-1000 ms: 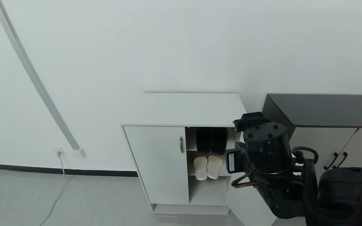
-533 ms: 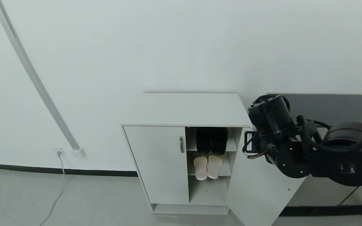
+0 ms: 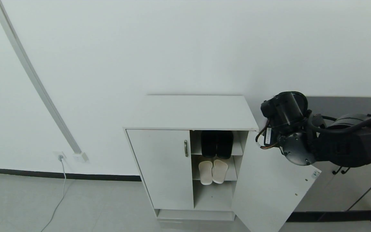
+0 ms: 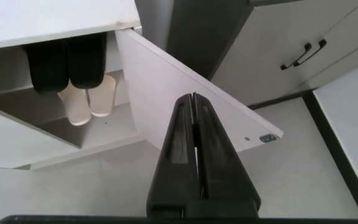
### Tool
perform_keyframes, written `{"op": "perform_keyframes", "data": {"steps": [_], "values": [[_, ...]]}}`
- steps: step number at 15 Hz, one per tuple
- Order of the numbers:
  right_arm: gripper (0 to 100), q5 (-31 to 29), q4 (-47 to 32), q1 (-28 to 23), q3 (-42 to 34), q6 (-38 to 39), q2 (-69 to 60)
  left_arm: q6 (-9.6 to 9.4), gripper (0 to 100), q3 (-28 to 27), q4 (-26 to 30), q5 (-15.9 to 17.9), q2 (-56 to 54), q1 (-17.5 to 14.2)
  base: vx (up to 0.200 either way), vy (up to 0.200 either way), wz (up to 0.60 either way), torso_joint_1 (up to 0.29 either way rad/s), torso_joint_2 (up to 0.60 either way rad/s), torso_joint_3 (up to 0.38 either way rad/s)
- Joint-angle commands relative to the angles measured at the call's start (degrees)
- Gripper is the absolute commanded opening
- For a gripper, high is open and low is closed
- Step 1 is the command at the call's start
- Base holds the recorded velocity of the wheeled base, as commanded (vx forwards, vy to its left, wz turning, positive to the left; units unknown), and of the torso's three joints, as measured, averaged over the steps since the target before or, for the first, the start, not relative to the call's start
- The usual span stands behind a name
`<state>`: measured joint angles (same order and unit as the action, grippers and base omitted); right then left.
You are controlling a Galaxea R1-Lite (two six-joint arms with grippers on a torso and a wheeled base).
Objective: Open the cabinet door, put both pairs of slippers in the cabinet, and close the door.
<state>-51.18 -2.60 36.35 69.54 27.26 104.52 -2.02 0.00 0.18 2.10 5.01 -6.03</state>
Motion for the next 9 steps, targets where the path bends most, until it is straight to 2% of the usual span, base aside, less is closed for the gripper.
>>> {"op": "perform_keyframes", "data": {"steps": [1, 3, 9], "values": [[0, 0.2, 1.19, 1.7, -1.24, -0.89, 0.33, 0.0, 0, 0.0, -0.01, 0.01, 0.09, -0.03, 0.0, 0.0, 0.0, 0.0, 0.0, 0.0], [0, 0.55, 4.09, 4.43, -2.65, -1.77, 0.51, 0.09, 0, 0.0, -0.01, 0.01, 0.09, -0.03, 0.0, 0.0, 0.0, 0.0, 0.0, 0.0], [0, 0.64, 13.76, 5.66, -8.36, -6.6, 0.6, 0.09, 0, 0.0, -0.01, 0.01, 0.09, -0.03, 0.0, 0.0, -0.6, -0.001, 0.0, 0.001]]}}
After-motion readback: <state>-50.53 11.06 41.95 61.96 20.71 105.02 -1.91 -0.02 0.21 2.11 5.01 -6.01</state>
